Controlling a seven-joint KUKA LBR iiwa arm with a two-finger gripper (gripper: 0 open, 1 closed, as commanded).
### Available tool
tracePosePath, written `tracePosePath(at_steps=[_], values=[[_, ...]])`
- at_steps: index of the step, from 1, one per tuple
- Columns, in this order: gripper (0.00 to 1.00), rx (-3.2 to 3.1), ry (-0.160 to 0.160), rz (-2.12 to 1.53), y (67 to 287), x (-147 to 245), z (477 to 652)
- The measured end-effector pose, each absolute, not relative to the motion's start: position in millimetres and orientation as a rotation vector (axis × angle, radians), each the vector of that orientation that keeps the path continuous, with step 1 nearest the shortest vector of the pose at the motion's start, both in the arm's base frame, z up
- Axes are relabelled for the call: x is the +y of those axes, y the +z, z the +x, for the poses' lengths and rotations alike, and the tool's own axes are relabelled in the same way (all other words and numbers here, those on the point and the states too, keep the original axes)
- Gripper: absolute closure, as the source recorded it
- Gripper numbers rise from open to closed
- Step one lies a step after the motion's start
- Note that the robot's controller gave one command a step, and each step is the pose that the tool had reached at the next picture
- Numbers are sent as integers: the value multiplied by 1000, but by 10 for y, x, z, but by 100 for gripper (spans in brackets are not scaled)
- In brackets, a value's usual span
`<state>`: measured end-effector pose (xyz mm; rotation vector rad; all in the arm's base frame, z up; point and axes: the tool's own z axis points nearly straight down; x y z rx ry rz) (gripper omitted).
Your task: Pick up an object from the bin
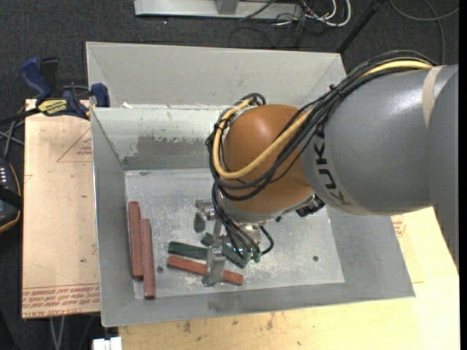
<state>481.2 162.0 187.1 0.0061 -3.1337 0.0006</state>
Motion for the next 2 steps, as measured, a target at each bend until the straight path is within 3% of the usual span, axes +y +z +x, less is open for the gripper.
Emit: tracePosePath(at_steps=[1, 2], values=[[0, -3141, -1, 0, 1908, 1612, 4832], [0, -3146, -5, -86, 1308, 1377, 4965]])
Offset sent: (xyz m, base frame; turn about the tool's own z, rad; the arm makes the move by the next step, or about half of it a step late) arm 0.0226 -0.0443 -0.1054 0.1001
